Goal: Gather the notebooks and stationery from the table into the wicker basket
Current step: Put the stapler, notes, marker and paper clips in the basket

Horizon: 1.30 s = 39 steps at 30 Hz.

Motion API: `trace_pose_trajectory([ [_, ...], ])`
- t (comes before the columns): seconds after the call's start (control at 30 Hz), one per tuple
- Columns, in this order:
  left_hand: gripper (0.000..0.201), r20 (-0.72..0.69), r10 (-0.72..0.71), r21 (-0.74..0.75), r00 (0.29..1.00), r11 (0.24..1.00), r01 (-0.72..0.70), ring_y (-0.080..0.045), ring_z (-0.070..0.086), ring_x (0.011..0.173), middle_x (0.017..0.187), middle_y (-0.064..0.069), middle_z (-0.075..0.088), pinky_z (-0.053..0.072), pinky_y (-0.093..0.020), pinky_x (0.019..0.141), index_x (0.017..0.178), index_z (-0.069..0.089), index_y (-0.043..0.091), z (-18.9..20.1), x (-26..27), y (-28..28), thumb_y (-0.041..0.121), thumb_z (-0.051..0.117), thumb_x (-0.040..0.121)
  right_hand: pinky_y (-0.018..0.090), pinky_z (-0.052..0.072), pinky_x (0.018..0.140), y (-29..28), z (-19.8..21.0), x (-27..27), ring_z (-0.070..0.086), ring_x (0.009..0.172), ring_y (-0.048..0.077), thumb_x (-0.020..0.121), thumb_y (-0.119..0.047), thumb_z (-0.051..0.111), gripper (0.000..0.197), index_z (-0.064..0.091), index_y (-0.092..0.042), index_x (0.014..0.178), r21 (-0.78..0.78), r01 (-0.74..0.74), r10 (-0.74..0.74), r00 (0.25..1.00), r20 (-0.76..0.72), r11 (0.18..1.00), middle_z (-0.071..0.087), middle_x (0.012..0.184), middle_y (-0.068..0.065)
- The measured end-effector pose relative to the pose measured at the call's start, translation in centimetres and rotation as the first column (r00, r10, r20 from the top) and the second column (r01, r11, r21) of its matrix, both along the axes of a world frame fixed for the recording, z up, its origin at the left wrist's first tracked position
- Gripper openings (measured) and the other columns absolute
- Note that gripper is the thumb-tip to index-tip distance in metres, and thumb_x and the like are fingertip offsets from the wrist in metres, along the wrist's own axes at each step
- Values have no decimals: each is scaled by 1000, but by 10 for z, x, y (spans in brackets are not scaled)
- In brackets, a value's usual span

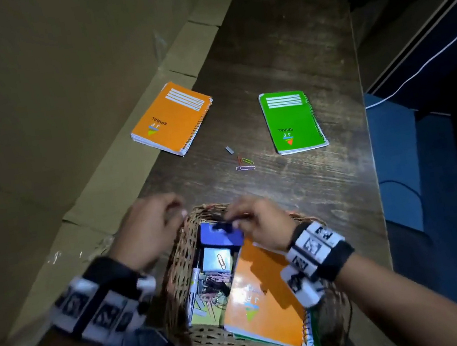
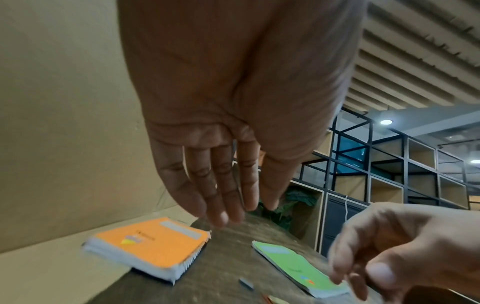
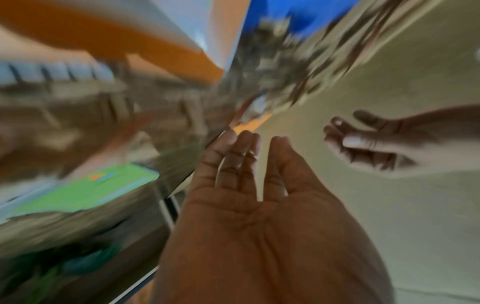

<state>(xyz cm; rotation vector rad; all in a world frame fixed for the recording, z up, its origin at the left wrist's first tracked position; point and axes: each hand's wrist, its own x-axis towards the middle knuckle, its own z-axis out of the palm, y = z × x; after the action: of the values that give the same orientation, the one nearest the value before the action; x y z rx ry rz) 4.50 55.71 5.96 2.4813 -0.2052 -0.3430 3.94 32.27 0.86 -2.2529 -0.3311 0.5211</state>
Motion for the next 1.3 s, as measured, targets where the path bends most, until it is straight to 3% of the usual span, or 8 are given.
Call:
trace_pose_trajectory([
  [0.17,13,87,-71,105,994,993,62,-26,67,94,98,-4,74,53,-37,85,96,70,21,-11,114,-18,25,66,84,22,44,71,-39,9,88,59,74,16,82,-9,64,17,72,-13,95,-154,301,-287,952,106,941,70,87,2],
  [0.33,19,16,-333,212,943,922,323,-28,62,104,108,-8,69,51,-39,90,102,70,15,-52,189,-68,21,64,85,36,56,82,-58,-19,149,68,88,30,75,-15,66,17,73,-14,91,-473,239,-263,965,17,848,74,94,13],
  [0.63,28,-65,-547,381,835,760,527,-29,56,114,121,-9,59,49,-39,91,113,68,16,-109,217,-119,17,65,85,30,54,73,-47,-50,179,68,81,27,69,-23,73,12,69,-16,78,-499,198,-263,963,-63,844,72,88,8],
  [0.83,16,-27,-470,415,882,798,438,-31,61,101,110,-9,62,50,-38,80,100,70,11,-116,210,-115,12,62,86,32,53,73,-39,-54,179,67,88,32,76,-15,61,14,71,-8,83,-539,183,-256,965,-63,822,72,95,15],
  [0.97,9,-57,-441,419,896,804,422,-33,62,95,103,-12,62,49,-39,76,92,65,6,-115,201,-108,5,58,86,35,56,79,-36,-53,176,66,92,34,76,-19,63,17,70,-10,87,-556,182,-251,967,-48,811,70,100,14],
  [1.07,12,-118,-339,333,933,872,359,-31,65,88,93,-11,70,48,-33,69,84,66,9,-100,190,-96,5,55,85,34,56,76,-37,-46,174,67,87,31,72,-18,67,12,70,-10,80,-534,183,-246,968,-49,826,72,93,13],
  [1.2,8,34,-207,226,978,955,194,-28,64,80,80,-3,70,46,-31,65,78,60,21,-57,158,-65,13,61,80,36,58,71,-50,-34,168,69,75,31,72,-12,62,9,62,-10,63,-408,290,-312,950,13,866,72,76,16],
  [1.3,9,101,-167,127,981,980,154,-18,60,70,74,5,66,48,-30,65,83,59,21,-19,111,-44,17,66,80,25,54,62,-59,-12,152,65,56,11,75,5,60,19,67,-12,79,-191,298,-314,947,-61,935,64,63,9],
])
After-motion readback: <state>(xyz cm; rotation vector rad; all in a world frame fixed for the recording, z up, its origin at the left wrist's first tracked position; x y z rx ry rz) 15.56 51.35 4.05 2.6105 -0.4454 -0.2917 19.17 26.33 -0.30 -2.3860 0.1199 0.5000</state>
